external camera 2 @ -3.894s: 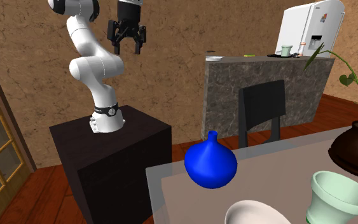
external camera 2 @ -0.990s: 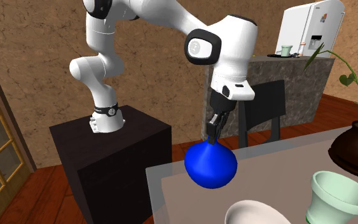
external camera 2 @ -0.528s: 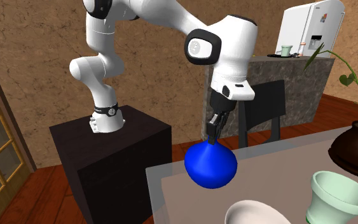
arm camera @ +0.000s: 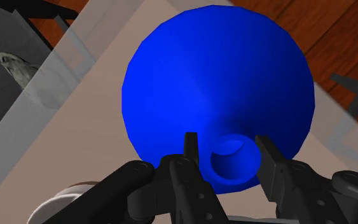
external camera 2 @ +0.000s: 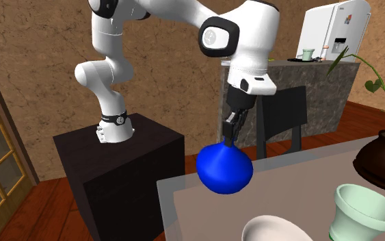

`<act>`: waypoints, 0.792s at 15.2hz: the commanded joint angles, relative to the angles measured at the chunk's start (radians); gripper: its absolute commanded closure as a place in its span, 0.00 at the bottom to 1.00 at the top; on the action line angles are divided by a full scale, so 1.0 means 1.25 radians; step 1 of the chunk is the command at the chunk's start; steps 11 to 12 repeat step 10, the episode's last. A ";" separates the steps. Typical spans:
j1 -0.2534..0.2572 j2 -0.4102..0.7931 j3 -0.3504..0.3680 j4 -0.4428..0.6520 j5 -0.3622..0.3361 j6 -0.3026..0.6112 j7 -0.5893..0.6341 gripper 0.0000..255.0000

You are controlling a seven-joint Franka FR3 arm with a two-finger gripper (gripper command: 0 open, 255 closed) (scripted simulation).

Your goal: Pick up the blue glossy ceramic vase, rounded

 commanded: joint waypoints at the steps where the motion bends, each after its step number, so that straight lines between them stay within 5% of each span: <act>1: 0.000 -0.009 0.000 0.011 0.001 -0.020 -0.001 1.00; 12: -0.001 -0.033 0.002 0.054 0.004 -0.086 -0.004 1.00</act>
